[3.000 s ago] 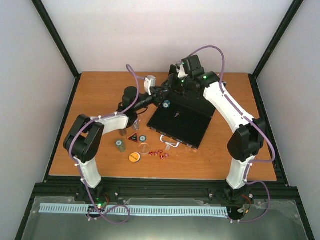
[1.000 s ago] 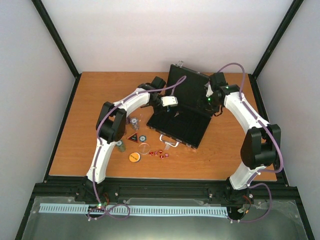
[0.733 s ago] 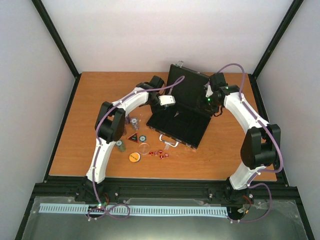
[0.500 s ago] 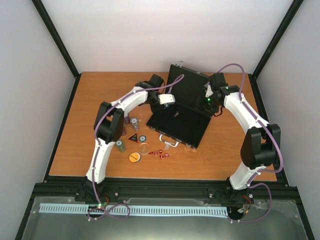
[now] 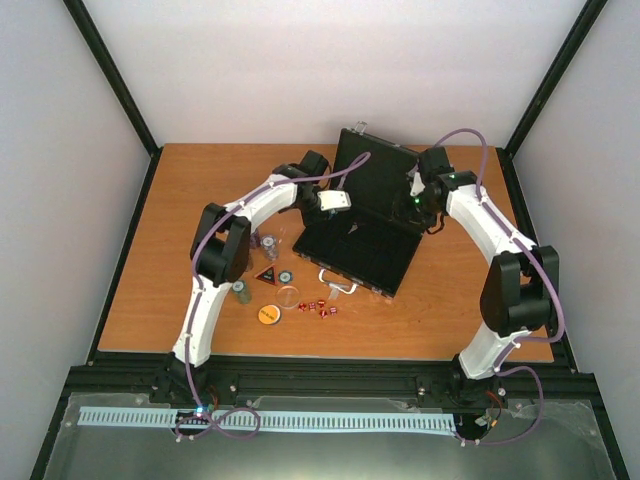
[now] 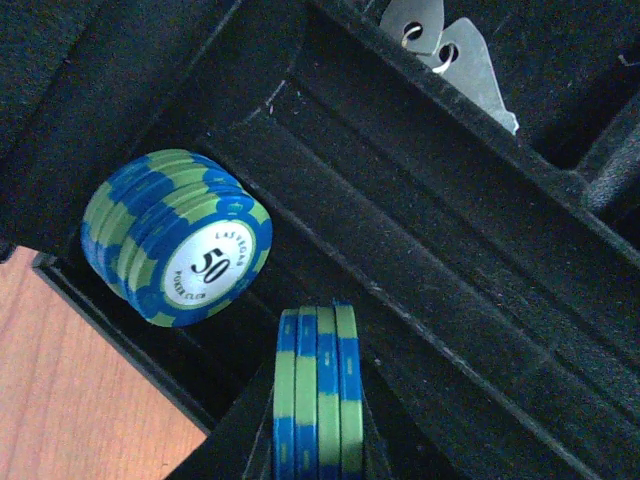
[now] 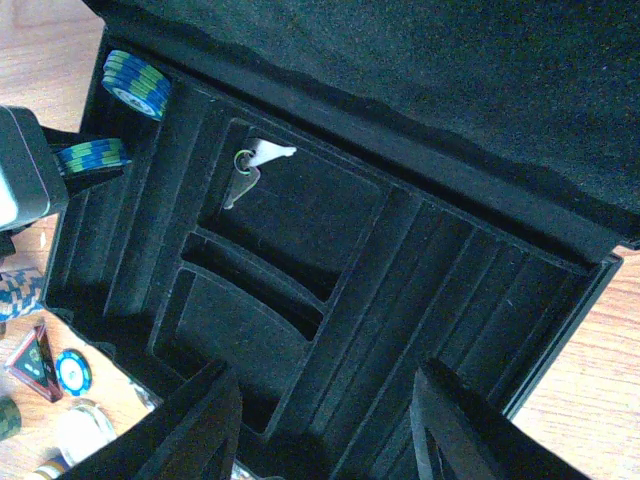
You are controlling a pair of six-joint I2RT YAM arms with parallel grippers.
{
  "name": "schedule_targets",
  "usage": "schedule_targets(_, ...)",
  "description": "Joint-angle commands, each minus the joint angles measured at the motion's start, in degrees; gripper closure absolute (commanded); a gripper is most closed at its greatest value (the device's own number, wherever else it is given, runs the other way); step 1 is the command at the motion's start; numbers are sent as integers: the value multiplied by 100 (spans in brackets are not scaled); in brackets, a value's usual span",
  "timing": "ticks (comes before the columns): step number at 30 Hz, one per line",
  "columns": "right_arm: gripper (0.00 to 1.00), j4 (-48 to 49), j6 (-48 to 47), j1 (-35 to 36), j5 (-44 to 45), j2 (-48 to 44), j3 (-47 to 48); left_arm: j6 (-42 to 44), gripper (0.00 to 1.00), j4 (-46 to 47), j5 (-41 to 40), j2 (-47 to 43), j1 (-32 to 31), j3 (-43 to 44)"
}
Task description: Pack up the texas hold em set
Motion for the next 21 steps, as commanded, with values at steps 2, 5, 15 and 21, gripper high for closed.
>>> schedule_targets(2, 51, 25, -76, -41, -64, 115, -28, 209, 99, 43, 55, 190, 4, 288)
schedule_targets(5, 51, 30, -77, -45, -69, 149, -16, 305, 95, 4, 198, 194, 1, 252)
schedule_targets(15, 51, 30, -93, -44, -105, 228, -72, 330, 83, 58, 257, 514, -24, 623)
schedule_targets(21, 51, 30, -94, -44, -124, 246, -65, 311, 76, 179, 154, 543, -25, 597)
